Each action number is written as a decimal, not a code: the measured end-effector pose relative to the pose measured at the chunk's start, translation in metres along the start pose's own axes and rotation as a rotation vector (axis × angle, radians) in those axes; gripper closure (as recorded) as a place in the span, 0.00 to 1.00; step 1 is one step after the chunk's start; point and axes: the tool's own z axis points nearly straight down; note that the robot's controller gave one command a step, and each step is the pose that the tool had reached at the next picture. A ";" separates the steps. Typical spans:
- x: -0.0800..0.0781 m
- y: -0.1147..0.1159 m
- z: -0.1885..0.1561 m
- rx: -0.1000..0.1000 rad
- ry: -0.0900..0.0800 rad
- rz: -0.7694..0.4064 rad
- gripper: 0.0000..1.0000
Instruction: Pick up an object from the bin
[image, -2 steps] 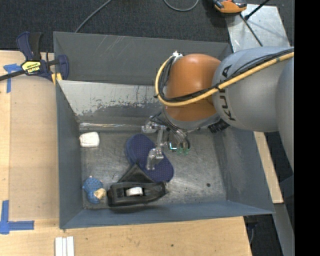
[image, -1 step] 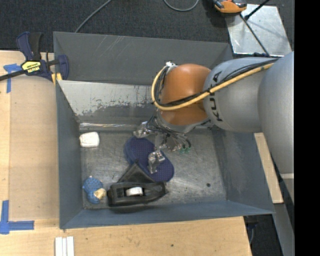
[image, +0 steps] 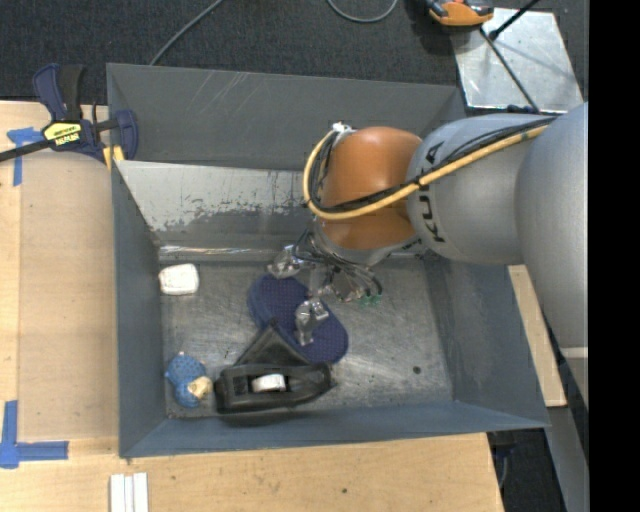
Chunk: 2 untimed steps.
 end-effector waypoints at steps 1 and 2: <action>0.010 -0.009 -0.112 0.009 -0.006 0.007 1.00; 0.003 -0.014 -0.167 0.009 -0.005 0.016 1.00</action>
Offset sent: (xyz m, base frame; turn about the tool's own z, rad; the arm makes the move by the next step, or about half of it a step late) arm -0.0099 -0.0118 0.1067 0.0043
